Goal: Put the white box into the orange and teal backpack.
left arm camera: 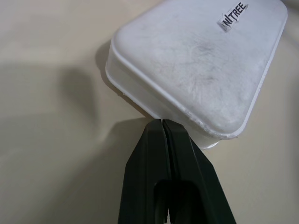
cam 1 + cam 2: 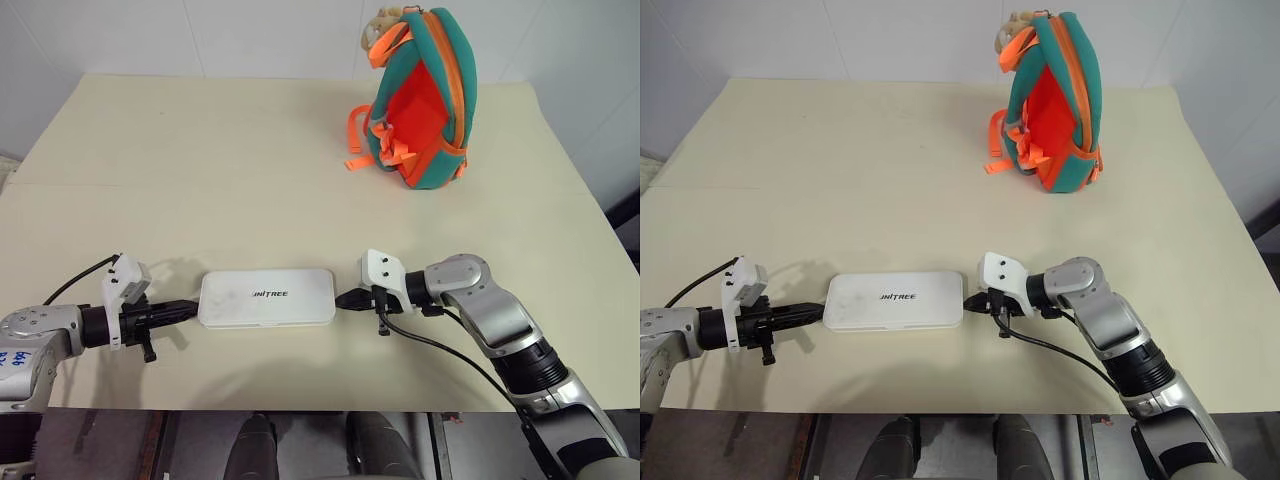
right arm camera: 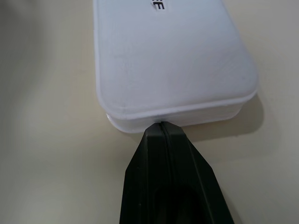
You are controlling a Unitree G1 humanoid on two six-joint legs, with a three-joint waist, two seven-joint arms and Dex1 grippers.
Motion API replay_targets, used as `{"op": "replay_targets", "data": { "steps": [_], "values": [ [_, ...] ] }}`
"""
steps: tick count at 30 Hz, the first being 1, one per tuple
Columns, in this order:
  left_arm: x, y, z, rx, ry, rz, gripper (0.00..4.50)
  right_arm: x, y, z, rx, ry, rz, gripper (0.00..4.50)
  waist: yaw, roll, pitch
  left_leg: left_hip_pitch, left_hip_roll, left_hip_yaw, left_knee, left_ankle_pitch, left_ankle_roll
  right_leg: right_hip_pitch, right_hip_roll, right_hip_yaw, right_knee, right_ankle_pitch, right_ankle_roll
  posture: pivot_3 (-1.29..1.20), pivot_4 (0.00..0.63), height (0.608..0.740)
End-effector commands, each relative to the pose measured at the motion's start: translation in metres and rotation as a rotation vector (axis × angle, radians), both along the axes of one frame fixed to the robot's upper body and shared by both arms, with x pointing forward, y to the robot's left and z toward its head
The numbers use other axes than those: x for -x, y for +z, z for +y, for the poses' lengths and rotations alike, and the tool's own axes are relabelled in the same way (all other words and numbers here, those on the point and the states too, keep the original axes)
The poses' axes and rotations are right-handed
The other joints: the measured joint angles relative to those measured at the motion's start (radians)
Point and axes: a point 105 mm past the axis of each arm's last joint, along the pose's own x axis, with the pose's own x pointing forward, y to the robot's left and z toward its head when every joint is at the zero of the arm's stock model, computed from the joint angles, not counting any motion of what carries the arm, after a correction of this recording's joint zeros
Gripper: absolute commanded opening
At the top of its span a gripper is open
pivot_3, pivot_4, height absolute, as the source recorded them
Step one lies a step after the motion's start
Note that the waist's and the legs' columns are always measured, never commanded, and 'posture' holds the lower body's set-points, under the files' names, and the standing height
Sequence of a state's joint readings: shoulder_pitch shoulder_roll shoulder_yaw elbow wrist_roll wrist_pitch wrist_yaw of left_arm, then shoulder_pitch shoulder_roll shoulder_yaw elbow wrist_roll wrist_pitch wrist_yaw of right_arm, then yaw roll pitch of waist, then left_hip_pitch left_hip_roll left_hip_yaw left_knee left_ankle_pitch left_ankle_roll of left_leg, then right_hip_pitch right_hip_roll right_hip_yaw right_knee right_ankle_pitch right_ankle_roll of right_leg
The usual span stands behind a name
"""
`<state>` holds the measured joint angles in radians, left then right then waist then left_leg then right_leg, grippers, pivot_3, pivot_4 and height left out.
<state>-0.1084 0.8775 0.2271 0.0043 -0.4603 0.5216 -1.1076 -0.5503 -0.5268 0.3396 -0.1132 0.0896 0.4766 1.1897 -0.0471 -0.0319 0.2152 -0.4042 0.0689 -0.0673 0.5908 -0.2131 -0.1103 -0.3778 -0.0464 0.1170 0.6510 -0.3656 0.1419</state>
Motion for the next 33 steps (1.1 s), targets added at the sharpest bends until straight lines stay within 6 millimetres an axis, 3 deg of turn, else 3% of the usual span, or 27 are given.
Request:
{"op": "replay_targets", "data": {
  "steps": [1, 13, 19, 23, 29, 30, 33],
  "values": [
    [0.007, -0.004, -0.034, 0.054, -0.179, 0.017, 0.05, 0.025, 0.01, 0.024, -0.064, 0.153, 0.008, 0.0, 0.0, 0.0, 0.0, 0.0, 0.0, 0.0, 0.0, 0.0, 0.0, 0.0, 0.0, 0.0, 0.0, 0.0, 0.0, 0.0, 0.15, 0.74],
    [0.004, -0.008, -0.021, 0.001, -0.124, 0.064, 0.05, 0.014, 0.007, 0.007, -0.005, 0.081, -0.029, 0.0, 0.001, 0.0, 0.0, 0.0, 0.0, 0.0, 0.0, 0.0, 0.0, 0.0, 0.0, 0.0, 0.0, 0.0, 0.0, 0.0, 0.15, 0.74],
    [0.001, -0.011, -0.007, -0.051, -0.022, 0.105, 0.05, 0.006, 0.009, -0.003, 0.018, 0.046, -0.055, 0.0, 0.0, 0.0, 0.0, 0.0, 0.0, 0.0, 0.0, 0.0, 0.0, 0.0, 0.0, 0.0, 0.0, 0.0, 0.0, 0.0, 0.15, 0.74],
    [-0.006, -0.007, 0.017, -0.073, 0.133, 0.105, 0.05, -0.001, 0.013, -0.017, 0.041, 0.003, -0.071, 0.0, -0.002, 0.0, 0.0, 0.0, 0.0, 0.0, 0.0, 0.0, 0.0, 0.0, 0.0, 0.0, 0.0, 0.0, 0.0, 0.0, 0.15, 0.74],
    [0.005, -0.002, 0.028, -0.064, 0.146, 0.152, 0.05, -0.006, 0.017, -0.03, 0.06, -0.031, -0.087, 0.0, -0.014, 0.0, 0.0, 0.001, 0.0, 0.0, 0.0, 0.0, 0.0, 0.0, 0.0, 0.0, 0.001, 0.0, 0.0, 0.0, 0.15, 0.74],
    [0.006, 0.0, 0.029, -0.053, 0.153, 0.165, 0.22, -0.007, 0.017, -0.033, 0.083, -0.031, -0.094, 0.0, -0.014, 0.0, 0.0, 0.001, 0.0, 0.0, 0.0, 0.0, 0.0, 0.0, 0.0, 0.0, 0.001, 0.0, 0.0, 0.0, 0.15, 0.74],
    [0.003, 0.006, 0.046, -0.103, 0.251, 0.145, 0.86, -0.01, 0.02, -0.048, 0.122, -0.058, -0.101, 0.54, -0.011, 0.001, 0.0, 0.001, 0.0, 0.0, 0.0, 0.0, 0.0, 0.0, 0.0, 0.0, 0.001, 0.0, 0.0, 0.0, 0.15, 0.74]
  ]
}}
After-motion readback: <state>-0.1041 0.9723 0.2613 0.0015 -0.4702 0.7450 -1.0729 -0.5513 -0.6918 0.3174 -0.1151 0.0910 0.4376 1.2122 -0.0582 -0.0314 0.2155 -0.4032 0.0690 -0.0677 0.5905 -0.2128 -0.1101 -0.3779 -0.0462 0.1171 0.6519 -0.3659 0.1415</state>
